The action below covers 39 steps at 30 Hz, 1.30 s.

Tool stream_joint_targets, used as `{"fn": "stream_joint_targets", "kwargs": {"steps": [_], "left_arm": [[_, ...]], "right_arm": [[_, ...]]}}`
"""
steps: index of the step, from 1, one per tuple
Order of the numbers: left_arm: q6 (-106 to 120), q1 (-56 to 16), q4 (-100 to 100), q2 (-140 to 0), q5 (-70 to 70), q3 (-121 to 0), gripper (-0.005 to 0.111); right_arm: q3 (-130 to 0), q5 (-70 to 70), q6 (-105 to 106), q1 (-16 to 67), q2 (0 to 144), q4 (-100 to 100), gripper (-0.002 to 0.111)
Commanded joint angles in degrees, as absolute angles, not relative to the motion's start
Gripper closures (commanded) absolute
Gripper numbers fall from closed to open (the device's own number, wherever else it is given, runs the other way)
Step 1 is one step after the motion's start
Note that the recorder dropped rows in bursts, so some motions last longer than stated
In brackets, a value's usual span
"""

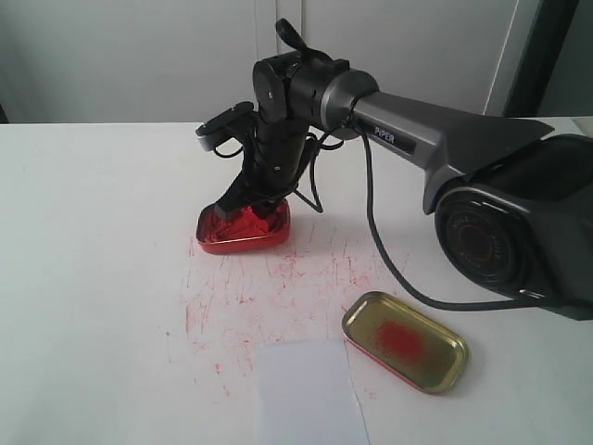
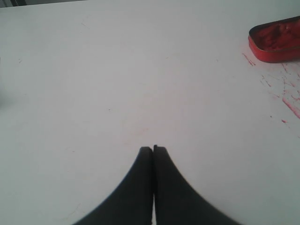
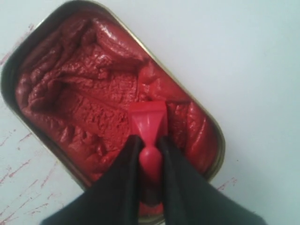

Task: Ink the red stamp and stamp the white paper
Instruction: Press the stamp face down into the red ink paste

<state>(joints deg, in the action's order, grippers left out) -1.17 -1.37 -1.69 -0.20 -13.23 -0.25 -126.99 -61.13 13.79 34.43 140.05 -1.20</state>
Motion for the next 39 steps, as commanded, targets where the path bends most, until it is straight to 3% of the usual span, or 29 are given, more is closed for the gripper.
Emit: {"fn": "stream_joint_targets", "kwargs": {"steps": [1,20,39], "left_arm": [[-1.31,-1.29,-1.66,0.00,-12.90,0.00,0.107],[-1.31,-1.29,-1.66,0.00,-12.90,0.00,0.107],[-1.31,-1.29,-1.66,0.00,-12.90,0.00,0.107]], "right_arm": [[-127.50,-60.81,17.97,34.21,139.05,-1.35,0.108],[-127.23,-61.16,40.37,34.21,141.51,-1.72,0.108],[-127.23,-61.42,43.65,34.21,146.71,-1.72,0.108]]}}
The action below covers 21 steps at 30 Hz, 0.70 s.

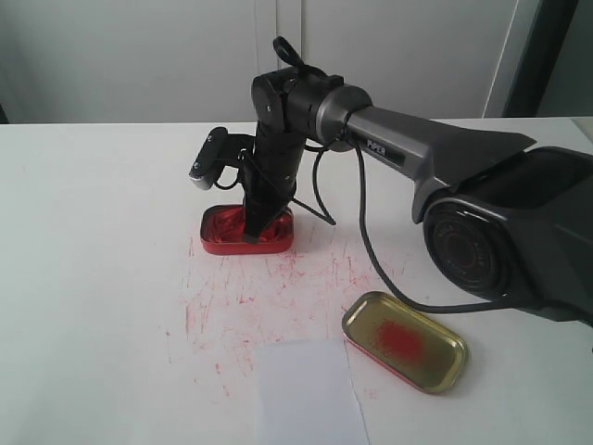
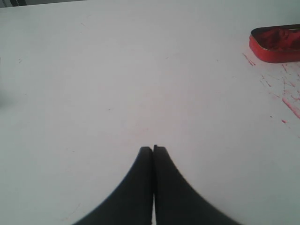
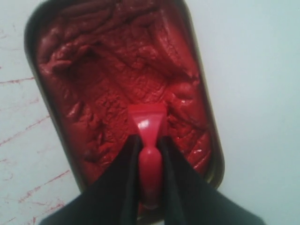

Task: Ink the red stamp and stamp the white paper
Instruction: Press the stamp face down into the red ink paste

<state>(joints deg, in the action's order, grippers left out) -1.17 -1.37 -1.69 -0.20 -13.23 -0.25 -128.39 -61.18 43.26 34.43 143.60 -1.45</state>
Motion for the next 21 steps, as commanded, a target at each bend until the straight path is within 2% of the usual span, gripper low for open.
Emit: {"fn": "stream_joint_targets", "kwargs": {"steps": [1,21], "left_arm": [[-1.31,-1.29,-1.66,0.00,-12.90,0.00,0.107],[-1.31,-1.29,-1.66,0.00,-12.90,0.00,0.107]], "right_arm": [[-127.23,-61.07,43.32,34.21,146.43,-1.72,0.108],[-127.23,-60.14,31.51,34.21,141.25,-9.73,0.108]]}}
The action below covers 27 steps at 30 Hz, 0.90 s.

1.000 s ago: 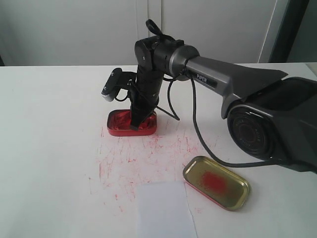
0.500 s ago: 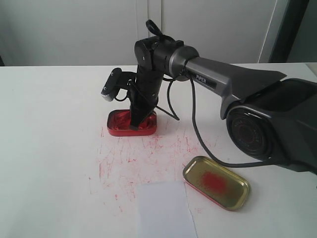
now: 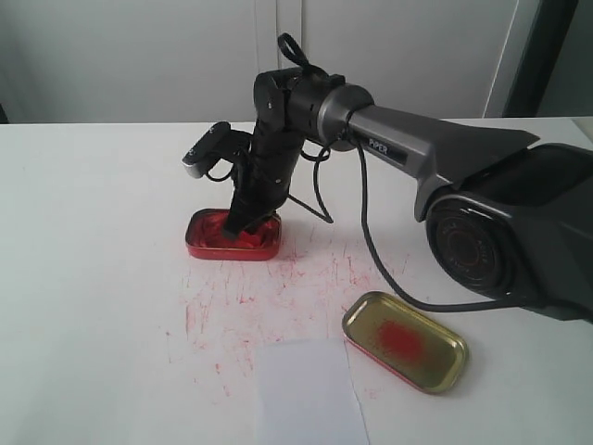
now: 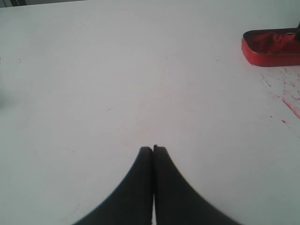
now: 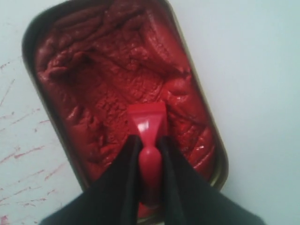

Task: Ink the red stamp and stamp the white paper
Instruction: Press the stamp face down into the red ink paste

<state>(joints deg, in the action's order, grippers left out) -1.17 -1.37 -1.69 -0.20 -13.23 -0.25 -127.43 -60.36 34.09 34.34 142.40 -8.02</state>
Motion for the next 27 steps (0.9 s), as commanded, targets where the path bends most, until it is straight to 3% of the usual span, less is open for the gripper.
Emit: {"fn": "stream_joint_targets", "kwargs": {"steps": [1,27], "left_arm": [[-1.31,-1.29,-1.66,0.00,-12.90,0.00,0.107],[-1.31,-1.29,-1.66,0.00,-12.90,0.00,0.107]], "right_arm": [[-127.23,-60.14,31.37,34.21,141.25,-10.41,0.108],[-127.34,-59.58,18.96,31.37,141.15,-23.47,0.108]]}}
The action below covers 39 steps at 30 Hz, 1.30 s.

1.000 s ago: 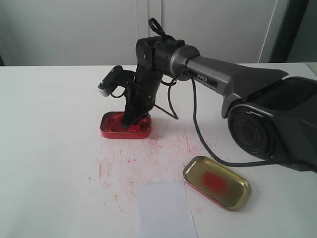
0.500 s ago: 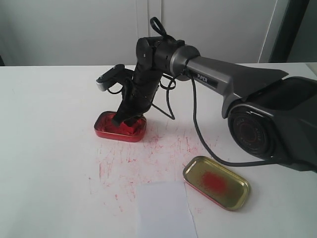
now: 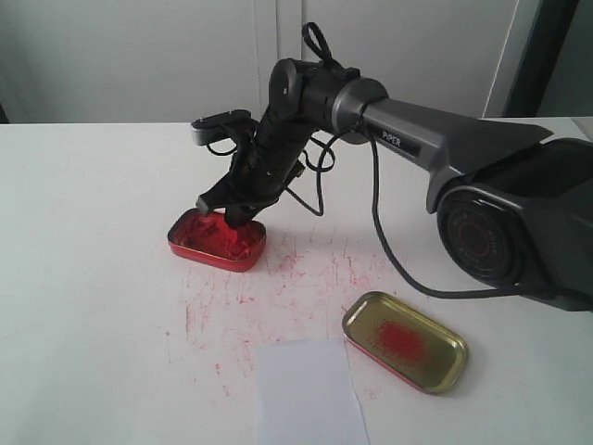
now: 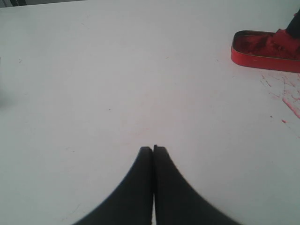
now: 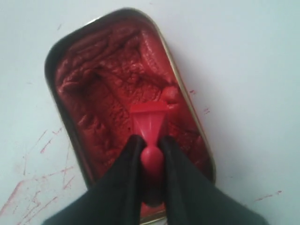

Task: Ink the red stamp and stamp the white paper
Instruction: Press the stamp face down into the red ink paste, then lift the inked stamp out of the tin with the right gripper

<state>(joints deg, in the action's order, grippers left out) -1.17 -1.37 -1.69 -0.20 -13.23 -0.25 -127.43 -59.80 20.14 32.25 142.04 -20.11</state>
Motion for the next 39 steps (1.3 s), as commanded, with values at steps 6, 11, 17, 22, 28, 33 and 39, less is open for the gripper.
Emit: {"fn": "stream_joint_targets", "kwargs": {"steps": [6,11,17,22,28,33,39], "left_arm": [[-1.31,-1.29,-1.66,0.00,-12.90,0.00,0.107],[-1.31,-1.29,-1.66,0.00,-12.90,0.00,0.107],[-1.31,-1.29,-1.66,0.00,-12.90,0.00,0.107],[-1.31,-1.29,-1.66,0.00,-12.90,0.00,0.107],[-1.31,-1.29,-1.66,0.00,-12.90,0.00,0.107],[-1.31,-1.29,-1.66,0.00,-12.90,0.00,0.107],[-1.31,-1.29,-1.66,0.00,-12.90,0.00,0.107]], "right_arm": [[-127.34,-58.44,16.14,30.63,141.04,-27.54,0.108],[-127.34,-58.60,14.62,30.21,140.19,-27.54,0.108],[-127.34,-62.55,12.00,30.19,136.65,-27.54,0.108],[-127.22,-68.27,7.30,30.19,134.29,-27.27,0.108],[-127.05,-69.96,5.63,30.41,130.86,-27.03,0.108],[-122.49,-69.96,4.72,32.12,125.45,-23.14,0.108],[-112.94,-69.96,4.51,34.48,117.40,-18.20,0.108]]}}
